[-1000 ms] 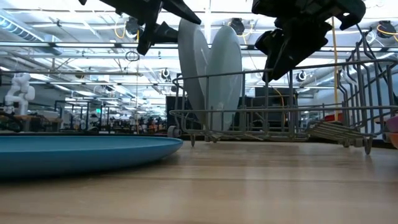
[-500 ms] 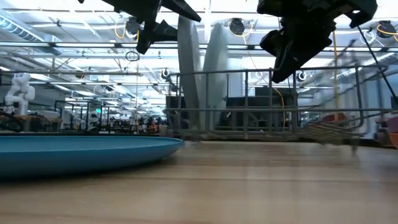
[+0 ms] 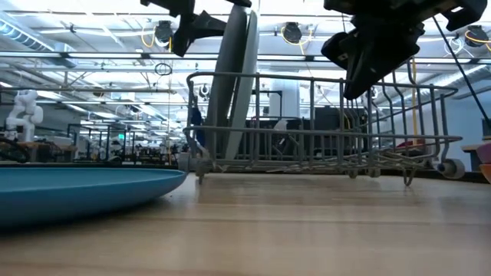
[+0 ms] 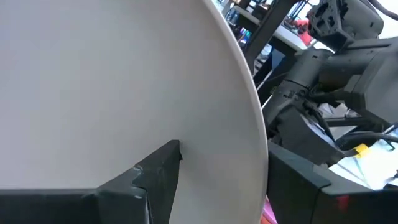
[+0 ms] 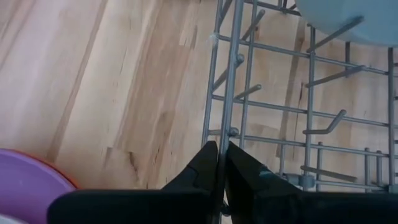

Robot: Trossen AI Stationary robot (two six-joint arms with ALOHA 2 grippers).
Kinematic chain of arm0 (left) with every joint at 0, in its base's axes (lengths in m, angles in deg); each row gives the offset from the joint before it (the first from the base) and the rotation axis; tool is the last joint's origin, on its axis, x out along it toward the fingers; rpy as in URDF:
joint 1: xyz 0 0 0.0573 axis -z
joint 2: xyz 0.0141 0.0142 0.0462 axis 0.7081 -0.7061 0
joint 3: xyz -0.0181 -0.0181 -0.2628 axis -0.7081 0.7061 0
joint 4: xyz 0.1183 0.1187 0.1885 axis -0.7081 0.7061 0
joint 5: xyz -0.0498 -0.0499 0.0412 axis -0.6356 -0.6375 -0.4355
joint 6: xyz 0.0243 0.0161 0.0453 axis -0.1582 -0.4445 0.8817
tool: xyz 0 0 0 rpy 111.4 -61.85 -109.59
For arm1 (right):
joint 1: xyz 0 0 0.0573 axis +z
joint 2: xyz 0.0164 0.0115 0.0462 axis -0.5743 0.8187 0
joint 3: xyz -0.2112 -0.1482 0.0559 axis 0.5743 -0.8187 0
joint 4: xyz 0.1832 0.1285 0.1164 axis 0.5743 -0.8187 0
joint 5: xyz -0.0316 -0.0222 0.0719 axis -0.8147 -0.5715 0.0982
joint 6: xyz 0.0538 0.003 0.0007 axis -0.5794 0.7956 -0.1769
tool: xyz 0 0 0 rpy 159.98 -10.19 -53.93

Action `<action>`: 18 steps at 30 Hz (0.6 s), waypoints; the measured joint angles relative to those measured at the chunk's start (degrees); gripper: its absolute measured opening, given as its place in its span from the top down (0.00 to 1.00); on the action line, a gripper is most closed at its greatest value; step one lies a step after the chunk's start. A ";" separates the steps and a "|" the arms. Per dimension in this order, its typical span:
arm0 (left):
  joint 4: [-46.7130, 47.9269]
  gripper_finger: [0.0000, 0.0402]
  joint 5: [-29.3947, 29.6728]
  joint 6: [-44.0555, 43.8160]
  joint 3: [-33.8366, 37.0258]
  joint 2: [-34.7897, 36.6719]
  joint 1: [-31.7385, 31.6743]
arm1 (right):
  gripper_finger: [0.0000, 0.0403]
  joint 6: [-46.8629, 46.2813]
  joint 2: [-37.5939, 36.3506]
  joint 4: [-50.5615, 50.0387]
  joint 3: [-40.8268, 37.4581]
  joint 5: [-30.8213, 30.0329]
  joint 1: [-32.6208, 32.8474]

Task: Sort dishes
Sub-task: Put the gray plate into the dish rack

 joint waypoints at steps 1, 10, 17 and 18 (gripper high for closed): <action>0.01 0.48 0.24 0.01 0.00 0.00 0.11 | 0.97 0.01 0.04 0.38 -0.02 -0.05 0.00; 1.60 0.51 1.54 -0.05 0.00 0.00 0.98 | 0.97 0.00 0.13 1.27 -0.08 -2.10 0.00; 1.81 0.75 2.50 -0.03 0.00 0.00 1.31 | 0.97 0.26 0.22 2.77 -0.19 -3.81 -0.26; 1.83 0.80 2.59 -0.03 0.00 0.00 1.31 | 0.97 0.26 0.24 2.89 -0.21 -3.99 -0.26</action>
